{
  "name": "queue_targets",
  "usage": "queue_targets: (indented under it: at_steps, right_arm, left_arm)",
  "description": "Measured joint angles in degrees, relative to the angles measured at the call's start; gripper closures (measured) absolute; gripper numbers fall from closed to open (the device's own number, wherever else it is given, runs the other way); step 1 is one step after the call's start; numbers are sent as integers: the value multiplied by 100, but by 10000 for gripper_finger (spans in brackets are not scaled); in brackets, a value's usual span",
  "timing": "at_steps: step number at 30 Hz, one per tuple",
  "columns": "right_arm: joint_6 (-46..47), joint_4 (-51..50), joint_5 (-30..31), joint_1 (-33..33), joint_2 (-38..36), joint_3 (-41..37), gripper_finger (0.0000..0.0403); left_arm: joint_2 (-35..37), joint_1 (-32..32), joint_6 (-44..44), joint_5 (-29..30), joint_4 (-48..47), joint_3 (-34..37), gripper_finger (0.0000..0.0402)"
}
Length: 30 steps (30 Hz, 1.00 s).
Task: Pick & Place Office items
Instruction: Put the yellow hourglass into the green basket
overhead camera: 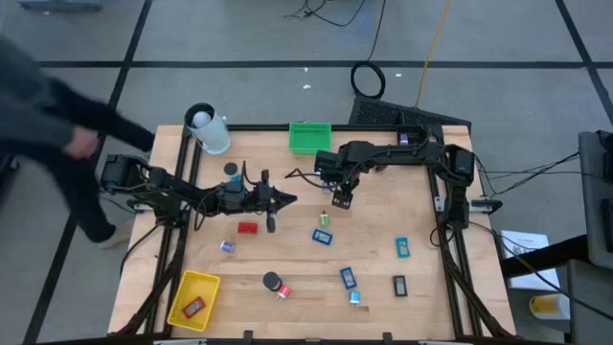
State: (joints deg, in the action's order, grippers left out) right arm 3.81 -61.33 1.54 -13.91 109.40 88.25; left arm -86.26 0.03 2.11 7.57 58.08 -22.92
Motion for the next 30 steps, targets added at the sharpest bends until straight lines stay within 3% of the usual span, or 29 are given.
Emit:
queue_targets:
  at_steps: [9, 22, 30]
  right_arm:
    - [88, -40, 33, 0, -38, 0, 84]
    - [260, -124, 349, -13, -788, 2, 89]
    - [556, -236, 860, 89, -1374, 7, 100]
  left_arm:
    - [2, 0, 0, 0, -2, 0, 371]
    - [0, -2, 0, 0, -6, 2, 371]
    - [0, -2, 0, -2, -12, 0, 371]
